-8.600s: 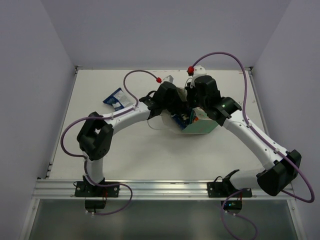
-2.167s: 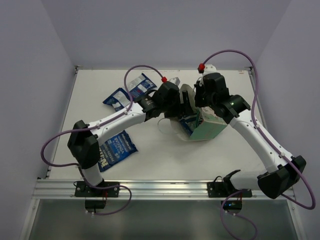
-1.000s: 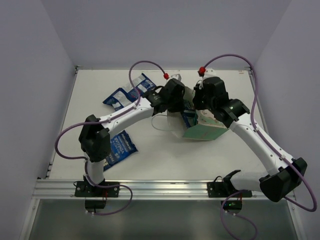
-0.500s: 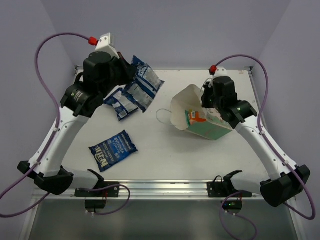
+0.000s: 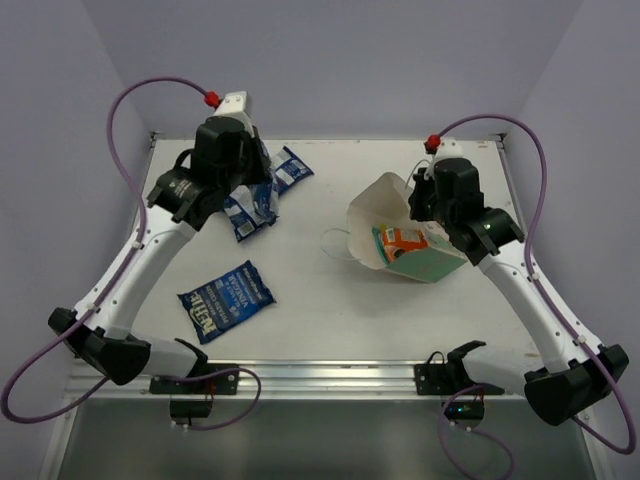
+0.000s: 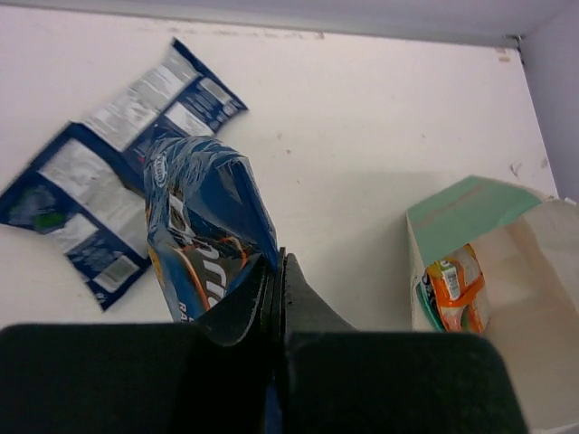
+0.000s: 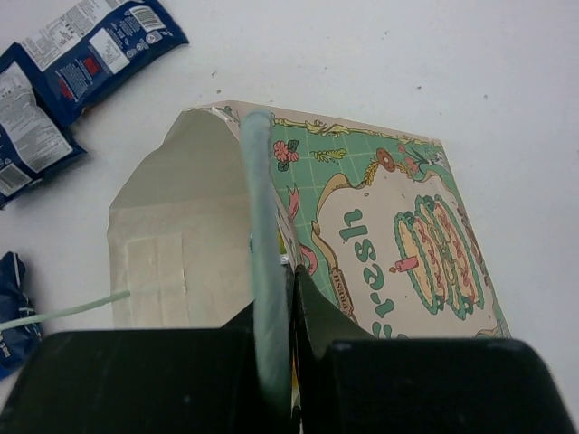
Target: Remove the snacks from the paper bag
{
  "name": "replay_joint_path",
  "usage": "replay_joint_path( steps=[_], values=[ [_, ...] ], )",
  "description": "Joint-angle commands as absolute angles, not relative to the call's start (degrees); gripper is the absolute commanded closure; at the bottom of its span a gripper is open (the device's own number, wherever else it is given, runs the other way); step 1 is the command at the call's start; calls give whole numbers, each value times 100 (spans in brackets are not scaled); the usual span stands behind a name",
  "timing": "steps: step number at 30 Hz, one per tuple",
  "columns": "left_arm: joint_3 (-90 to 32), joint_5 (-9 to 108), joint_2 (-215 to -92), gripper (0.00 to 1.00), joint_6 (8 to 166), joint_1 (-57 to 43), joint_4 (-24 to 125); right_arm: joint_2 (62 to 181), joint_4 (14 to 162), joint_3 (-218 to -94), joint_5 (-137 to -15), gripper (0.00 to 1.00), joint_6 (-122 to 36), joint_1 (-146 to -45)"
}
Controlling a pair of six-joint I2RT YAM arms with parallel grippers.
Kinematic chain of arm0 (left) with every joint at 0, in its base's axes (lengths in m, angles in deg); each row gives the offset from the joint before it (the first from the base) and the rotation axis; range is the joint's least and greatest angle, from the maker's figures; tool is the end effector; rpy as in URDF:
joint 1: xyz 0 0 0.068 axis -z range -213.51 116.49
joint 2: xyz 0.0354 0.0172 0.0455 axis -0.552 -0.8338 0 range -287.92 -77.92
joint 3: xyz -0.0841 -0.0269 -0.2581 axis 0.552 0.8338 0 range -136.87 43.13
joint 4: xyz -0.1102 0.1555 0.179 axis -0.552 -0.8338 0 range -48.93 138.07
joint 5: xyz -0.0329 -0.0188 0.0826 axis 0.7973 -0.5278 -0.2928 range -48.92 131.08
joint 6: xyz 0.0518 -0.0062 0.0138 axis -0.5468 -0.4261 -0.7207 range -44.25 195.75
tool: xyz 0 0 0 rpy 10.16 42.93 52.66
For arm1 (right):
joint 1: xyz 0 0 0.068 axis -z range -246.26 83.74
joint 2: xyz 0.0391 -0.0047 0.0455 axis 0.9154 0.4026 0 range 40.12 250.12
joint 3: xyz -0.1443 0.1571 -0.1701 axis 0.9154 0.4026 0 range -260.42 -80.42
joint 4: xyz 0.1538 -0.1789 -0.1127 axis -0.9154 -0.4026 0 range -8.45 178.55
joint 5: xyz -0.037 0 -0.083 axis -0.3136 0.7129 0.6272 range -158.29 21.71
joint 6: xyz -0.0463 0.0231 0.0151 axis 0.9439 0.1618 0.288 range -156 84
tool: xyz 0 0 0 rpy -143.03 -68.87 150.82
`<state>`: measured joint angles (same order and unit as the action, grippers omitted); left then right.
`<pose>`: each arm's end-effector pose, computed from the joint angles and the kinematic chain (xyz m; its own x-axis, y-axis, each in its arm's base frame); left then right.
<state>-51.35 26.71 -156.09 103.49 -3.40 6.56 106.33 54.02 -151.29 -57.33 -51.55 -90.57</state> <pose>0.2488 -0.1340 0.4519 -0.4618 -0.2535 -0.8500 0.0866 0.9408 -0.3277 0.2283 0.0956 0.3805 -0.5052 0.0606 -0.8609 -0.1229 0.9823 0.1412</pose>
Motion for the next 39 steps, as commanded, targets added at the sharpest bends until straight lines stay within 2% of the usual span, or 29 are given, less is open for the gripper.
replay_joint_path(
  steps=[1, 7, 8, 9, 11, 12, 15, 16, 21, 25, 27, 32, 39],
  values=[
    [-4190, 4193, -15842, 100, 10780, -336, 2106, 10288, 5479, -15126, -5722, 100, -4962, -9025],
    [-2617, 4987, -15939, 98, 11407, -345, 3918, 10147, 5514, -15143, -6073, 100, -4559, -9034],
    [-2447, 4987, -15896, 87, 11407, -354, 4120, 10129, 5506, -15152, -6222, 100, -4488, -9034],
    [-2333, 4891, -15886, 59, 11320, -354, 4104, 10129, 5506, -15170, -6284, 100, -4409, -9025],
    [-2174, 4724, -15878, 42, 11135, -371, 3781, 10190, 5418, -15248, -6355, 100, -4180, -9025],
    [-2147, 4532, -15799, 30, 10865, -380, 3683, 10216, 5383, -15275, -6468, 100, -4101, -9034],
    [-2103, 4250, -15361, 8, 10206, -380, 3515, 10261, 5321, -15337, -6566, 100, -3794, -9034],
    [-2164, 4231, -15246, 5, 10011, -371, 3481, 10261, 5313, -15372, -6722, 100, -3645, -9034],
    [-2454, 4818, -14516, 4, 8886, -362, 3472, 10278, 5330, -15486, -7128, 100, -3170, -9025],
    [-2937, 5758, -14427, 5, 8998, -345, 3401, 10208, 5444, -15373, -7488, 100, -2818, -9034],
    [-3034, 6128, -14515, 6, 9104, -170, 3454, 10173, 5488, -15293, -7717, 100, -2686, -9034],
    [-2991, 6042, -14883, 9, 8560, 936, 3691, 10278, 5374, -15301, -7945, 100, -2352, -9034],
    [-3017, 6385, -15666, 15, 7998, 1430, 3875, 10428, 5198, -15442, -7999, 100, -2211, -9051]
  ],
)
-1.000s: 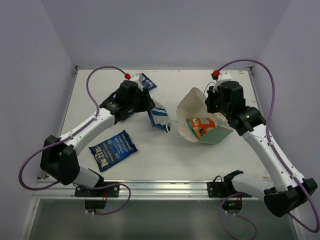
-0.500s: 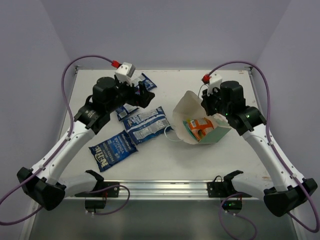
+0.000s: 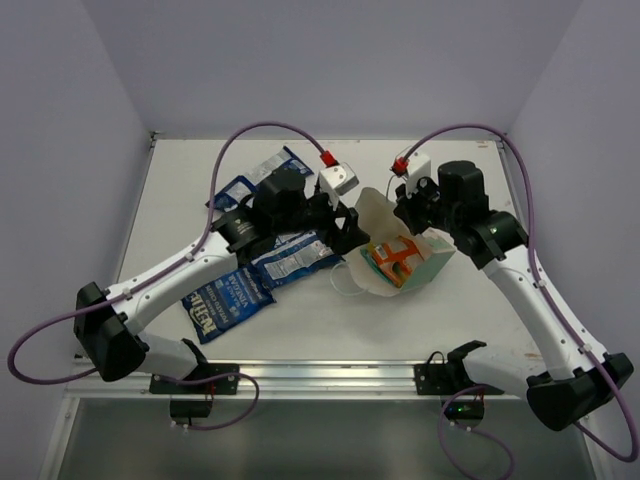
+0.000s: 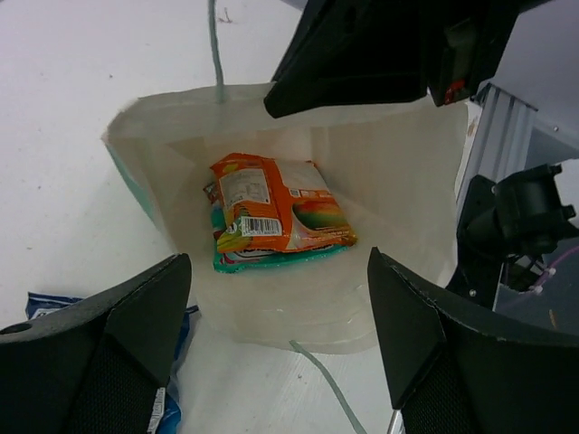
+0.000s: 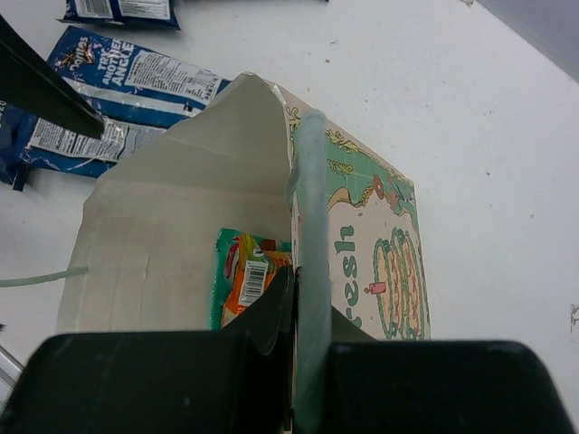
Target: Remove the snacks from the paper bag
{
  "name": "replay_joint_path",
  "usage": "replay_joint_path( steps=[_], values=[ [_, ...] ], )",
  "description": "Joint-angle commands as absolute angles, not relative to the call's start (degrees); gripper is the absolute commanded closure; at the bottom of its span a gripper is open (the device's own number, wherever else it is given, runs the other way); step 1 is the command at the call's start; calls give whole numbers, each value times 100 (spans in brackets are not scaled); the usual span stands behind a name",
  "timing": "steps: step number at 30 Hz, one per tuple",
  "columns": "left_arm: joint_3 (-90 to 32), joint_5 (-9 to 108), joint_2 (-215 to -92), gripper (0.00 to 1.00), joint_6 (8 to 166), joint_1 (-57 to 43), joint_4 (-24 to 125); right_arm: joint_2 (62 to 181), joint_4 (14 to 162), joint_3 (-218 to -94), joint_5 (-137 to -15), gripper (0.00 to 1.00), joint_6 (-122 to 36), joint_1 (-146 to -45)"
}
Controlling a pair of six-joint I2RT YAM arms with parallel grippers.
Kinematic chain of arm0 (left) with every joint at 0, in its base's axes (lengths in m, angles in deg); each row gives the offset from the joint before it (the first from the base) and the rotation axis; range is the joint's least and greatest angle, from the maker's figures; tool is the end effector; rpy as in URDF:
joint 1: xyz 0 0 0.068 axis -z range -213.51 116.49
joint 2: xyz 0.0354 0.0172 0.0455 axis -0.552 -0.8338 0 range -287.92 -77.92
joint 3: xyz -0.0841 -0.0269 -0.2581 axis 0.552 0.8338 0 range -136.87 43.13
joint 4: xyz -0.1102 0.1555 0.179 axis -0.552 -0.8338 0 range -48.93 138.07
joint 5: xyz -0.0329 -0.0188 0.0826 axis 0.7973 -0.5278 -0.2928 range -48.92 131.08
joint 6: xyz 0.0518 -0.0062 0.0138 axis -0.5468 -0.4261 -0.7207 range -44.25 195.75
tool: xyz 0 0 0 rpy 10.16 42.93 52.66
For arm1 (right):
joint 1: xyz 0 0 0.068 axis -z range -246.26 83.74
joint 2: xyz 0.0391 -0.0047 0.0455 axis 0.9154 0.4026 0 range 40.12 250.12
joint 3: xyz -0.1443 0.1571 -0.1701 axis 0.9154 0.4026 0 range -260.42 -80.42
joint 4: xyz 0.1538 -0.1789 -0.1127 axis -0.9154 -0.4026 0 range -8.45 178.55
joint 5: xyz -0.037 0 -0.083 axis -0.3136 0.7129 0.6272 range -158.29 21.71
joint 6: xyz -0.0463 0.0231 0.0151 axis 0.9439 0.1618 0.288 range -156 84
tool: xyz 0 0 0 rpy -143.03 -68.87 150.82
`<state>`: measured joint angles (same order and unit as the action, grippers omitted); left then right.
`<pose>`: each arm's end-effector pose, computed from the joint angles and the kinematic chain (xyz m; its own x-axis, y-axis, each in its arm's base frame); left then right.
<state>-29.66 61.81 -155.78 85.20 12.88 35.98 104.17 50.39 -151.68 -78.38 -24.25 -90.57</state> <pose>0.2092 -0.2378 0.3779 -0.3504 0.1451 -0.9253 0.8646 0.4299 -0.2600 0.2103 0.1018 0.3851 -0.3484 -0.3774 -0.8580 -0.6262 0.7748 -0.0865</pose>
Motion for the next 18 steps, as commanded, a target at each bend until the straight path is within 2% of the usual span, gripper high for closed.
replay_joint_path(
  steps=[1, 5, 10, 14, 18],
  values=[
    [-3026, 6358, -15710, 16, 7936, 1570, 3884, 10436, 5198, -15451, -7964, 100, -2220, -9051],
    [-3008, 6174, -15956, 19, 7987, 1799, 3867, 10515, 5155, -15530, -7588, 100, -2246, -9191],
    [-2745, 5621, -16132, 21, 9163, 1826, 3936, 10594, 5443, -15249, -6874, 100, -2465, -9604],
    [-2700, 4955, -16273, 32, 10339, 1835, 3832, 10805, 5576, -15152, -6532, 100, -2939, -9737],
    [-2692, 4619, -16396, 34, 11107, 1835, 3823, 10867, 5725, -15196, -6487, 100, -3536, -9781]
  ],
)
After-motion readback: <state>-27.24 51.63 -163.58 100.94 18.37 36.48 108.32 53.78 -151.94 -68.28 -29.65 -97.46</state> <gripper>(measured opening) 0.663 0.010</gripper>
